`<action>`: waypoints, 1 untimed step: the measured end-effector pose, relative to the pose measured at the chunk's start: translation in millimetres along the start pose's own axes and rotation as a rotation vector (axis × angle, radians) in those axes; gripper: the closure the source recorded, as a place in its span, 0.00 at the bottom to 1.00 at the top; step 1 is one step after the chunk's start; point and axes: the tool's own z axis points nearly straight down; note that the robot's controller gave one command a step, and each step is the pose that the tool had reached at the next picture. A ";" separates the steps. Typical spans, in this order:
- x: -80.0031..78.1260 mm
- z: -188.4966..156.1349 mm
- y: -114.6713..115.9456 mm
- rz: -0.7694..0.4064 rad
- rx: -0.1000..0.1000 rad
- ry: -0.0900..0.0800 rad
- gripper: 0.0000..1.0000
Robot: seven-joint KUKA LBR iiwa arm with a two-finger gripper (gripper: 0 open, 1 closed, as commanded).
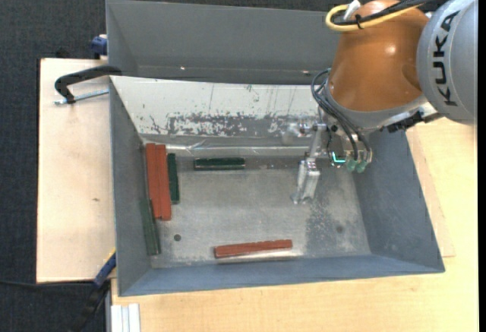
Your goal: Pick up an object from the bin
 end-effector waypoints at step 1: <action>-0.1 -0.1 -0.1 0.000 0.000 0.000 0.00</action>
Offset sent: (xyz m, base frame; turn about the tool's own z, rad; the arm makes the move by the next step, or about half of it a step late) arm -0.0492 0.0264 -0.0732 -0.1454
